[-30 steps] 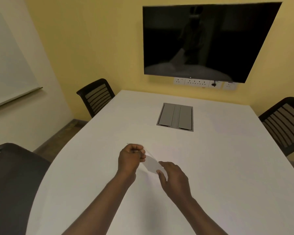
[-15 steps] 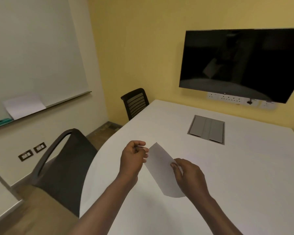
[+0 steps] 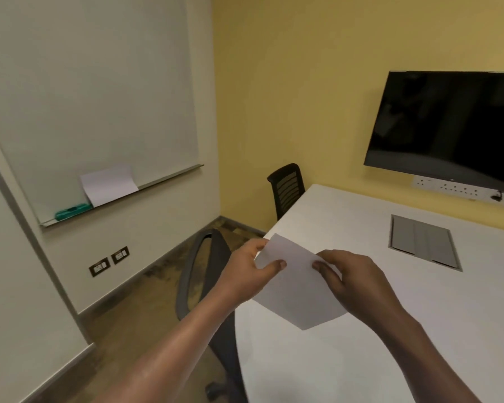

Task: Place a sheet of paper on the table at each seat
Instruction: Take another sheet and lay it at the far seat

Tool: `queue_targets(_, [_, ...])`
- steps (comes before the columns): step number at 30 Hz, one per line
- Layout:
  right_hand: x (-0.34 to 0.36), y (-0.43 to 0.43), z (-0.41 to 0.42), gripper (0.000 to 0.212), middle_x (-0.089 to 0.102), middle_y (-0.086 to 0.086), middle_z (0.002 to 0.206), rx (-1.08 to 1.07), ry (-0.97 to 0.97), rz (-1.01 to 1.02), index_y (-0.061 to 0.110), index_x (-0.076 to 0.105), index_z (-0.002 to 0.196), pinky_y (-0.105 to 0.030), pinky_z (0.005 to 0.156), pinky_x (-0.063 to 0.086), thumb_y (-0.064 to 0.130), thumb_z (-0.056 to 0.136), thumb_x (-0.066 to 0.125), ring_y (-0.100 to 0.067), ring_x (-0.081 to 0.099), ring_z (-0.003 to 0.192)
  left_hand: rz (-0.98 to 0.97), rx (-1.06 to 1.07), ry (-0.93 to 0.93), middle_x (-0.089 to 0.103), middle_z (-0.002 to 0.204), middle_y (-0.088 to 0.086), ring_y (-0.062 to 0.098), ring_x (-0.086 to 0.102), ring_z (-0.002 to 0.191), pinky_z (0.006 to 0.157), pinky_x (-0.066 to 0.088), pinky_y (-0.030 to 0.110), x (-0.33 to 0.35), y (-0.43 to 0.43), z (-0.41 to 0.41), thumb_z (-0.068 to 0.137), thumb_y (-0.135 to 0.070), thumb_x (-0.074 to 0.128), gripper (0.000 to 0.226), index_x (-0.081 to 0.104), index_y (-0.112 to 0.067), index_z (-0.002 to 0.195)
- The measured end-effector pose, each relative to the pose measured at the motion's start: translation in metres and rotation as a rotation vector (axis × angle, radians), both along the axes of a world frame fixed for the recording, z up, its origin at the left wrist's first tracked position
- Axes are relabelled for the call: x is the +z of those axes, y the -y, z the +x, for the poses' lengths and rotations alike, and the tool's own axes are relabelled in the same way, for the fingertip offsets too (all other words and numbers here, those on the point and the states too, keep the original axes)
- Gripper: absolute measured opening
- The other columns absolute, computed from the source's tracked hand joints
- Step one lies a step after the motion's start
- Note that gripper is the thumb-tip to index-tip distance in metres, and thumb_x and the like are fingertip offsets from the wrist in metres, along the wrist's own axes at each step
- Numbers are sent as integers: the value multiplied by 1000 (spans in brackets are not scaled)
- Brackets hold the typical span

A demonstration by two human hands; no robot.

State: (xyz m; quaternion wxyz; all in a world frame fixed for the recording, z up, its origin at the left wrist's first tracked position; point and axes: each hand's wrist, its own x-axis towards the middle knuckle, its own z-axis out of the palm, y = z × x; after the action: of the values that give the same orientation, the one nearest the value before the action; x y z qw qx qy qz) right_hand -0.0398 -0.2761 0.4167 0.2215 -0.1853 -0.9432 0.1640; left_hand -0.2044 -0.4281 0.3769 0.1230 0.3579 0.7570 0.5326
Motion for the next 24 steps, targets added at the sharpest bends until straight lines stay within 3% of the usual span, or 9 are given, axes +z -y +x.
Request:
queue_targets(2, [12, 24, -25, 20, 74, 13, 103, 21, -18, 8, 34, 71, 110, -35, 75, 53, 34, 100, 54, -15, 64, 91, 29, 14, 4, 71, 112, -16, 6, 67, 101, 81, 57, 30, 7, 24, -23, 87, -48, 72, 37, 67, -34, 120])
queue_targets(8, [33, 64, -106, 31, 74, 7, 114, 59, -81, -22, 26, 71, 120, -38, 82, 56, 42, 100, 52, -18, 66, 100, 123, 44, 85, 78, 99, -10, 15, 76, 89, 87, 61, 52, 21, 90, -98, 83, -47, 72, 21, 74, -33, 100])
queue_targets(11, [36, 73, -148, 32, 72, 11, 110, 68, -155, -113, 27, 72, 121, -29, 77, 54, 42, 97, 56, -11, 66, 97, 122, 29, 89, 79, 95, -9, 14, 77, 84, 85, 62, 52, 22, 113, -143, 85, -41, 72, 11, 74, -33, 93])
queue_targets(13, [38, 74, -176, 17, 71, 20, 95, 81, -212, -195, 40, 73, 105, -23, 69, 53, 42, 96, 59, 0, 66, 84, 113, 20, 93, 79, 94, -5, 17, 77, 84, 84, 62, 52, 22, 124, -178, 87, -38, 72, 9, 74, -30, 91])
queue_targets(15, [40, 73, -208, 13, 73, 20, 87, 82, -237, -252, 48, 70, 90, -30, 67, 56, 44, 96, 59, 1, 66, 81, 94, 8, 84, 79, 93, -4, 18, 77, 83, 83, 63, 50, 21, 130, -217, 89, -37, 72, 9, 74, -29, 91])
queue_targets(17, [41, 67, -240, 16, 74, 16, 86, 69, -266, -287, 41, 73, 92, -35, 66, 57, 45, 96, 58, -3, 67, 79, 72, 1, 65, 80, 92, -6, 15, 77, 80, 80, 64, 46, 20, 132, -257, 91, -36, 71, 5, 75, -32, 90])
queue_targets(21, [42, 58, -300, 17, 76, 13, 87, 21, -301, -391, 36, 74, 97, -29, 63, 53, 42, 96, 59, -7, 70, 77, 15, -20, 18, 79, 89, -6, 14, 76, 78, 78, 63, 46, 23, 128, -336, 93, -31, 70, 8, 73, -30, 86])
queue_targets(24, [45, 55, -337, 19, 76, 9, 88, -25, -302, -419, 33, 74, 96, -32, 64, 53, 45, 95, 59, -9, 71, 77, -4, -39, -5, 79, 89, -7, 13, 76, 78, 79, 63, 45, 29, 121, -389, 95, -29, 69, 9, 74, -28, 86])
